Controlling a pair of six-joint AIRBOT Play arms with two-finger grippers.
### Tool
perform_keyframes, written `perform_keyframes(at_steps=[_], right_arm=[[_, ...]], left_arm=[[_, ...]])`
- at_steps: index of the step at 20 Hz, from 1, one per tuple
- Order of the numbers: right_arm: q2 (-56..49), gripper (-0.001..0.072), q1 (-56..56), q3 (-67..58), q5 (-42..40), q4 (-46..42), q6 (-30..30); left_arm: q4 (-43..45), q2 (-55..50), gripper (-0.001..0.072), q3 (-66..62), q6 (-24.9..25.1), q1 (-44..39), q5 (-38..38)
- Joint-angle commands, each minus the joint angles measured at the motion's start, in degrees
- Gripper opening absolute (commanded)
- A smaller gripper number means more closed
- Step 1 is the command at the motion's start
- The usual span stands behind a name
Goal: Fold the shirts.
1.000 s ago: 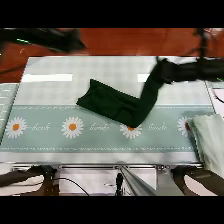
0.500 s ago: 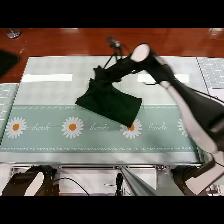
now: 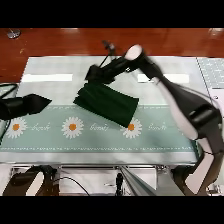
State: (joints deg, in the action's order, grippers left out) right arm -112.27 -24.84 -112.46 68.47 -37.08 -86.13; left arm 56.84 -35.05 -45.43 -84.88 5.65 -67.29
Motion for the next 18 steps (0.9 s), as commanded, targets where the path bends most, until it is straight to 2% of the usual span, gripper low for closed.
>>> perform_keyframes(at_steps=[1,2,3,4,7,9,10,12,16,18], right_arm=[[7.87,0.0627,10.62,-0.31,22.58,-12.39,1.01],[12.2,0.0627,12.87,1.9,26.1,-22.27,1.03],[18.14,0.0627,15.02,7.37,25.07,-31.36,0.81],[24.41,0.0627,17.27,15.23,19.85,-35.15,-0.92],[44.94,0.0626,23.28,49.48,-6.82,-30.75,-8.17],[54.49,0.0617,24.17,71.78,-23.37,-19.54,-12.11],[55.74,0.0617,23.74,78.73,-27.58,-12.13,-10.8],[53.07,0.0616,21.42,85.29,-30.14,-0.2,-3.61],[38.34,0.0617,14.03,79.84,-25.97,13.29,9.33],[30.95,0.0617,11.91,73.5,-22.77,14.38,11.47]], left_arm=[[-0.24,-1.55,0.0027,5.64,0.26,0.02,1.29],[-0.24,-1.7,0.0027,6.84,0.26,0.02,1.31],[-0.24,-1.7,0.0028,8.17,0.26,0.02,1.31],[-0.26,-1.7,0.0028,9.4,0.26,0.02,1.33],[-0.33,-1.7,0.0028,12.52,0.24,-0.42,1.7],[-0.85,-1.7,0.0028,14.03,0.22,-1.25,3.23],[-2.32,-1.73,0.0028,14.67,0.22,-1.7,4.35],[-4.9,-1.73,0.0028,15.15,0.22,-2.64,6.8],[-7.69,-1.73,0.0028,15.15,0.2,-4.37,10.32],[-8.04,-1.73,0.0028,15.15,0.2,-4.76,9.86]])
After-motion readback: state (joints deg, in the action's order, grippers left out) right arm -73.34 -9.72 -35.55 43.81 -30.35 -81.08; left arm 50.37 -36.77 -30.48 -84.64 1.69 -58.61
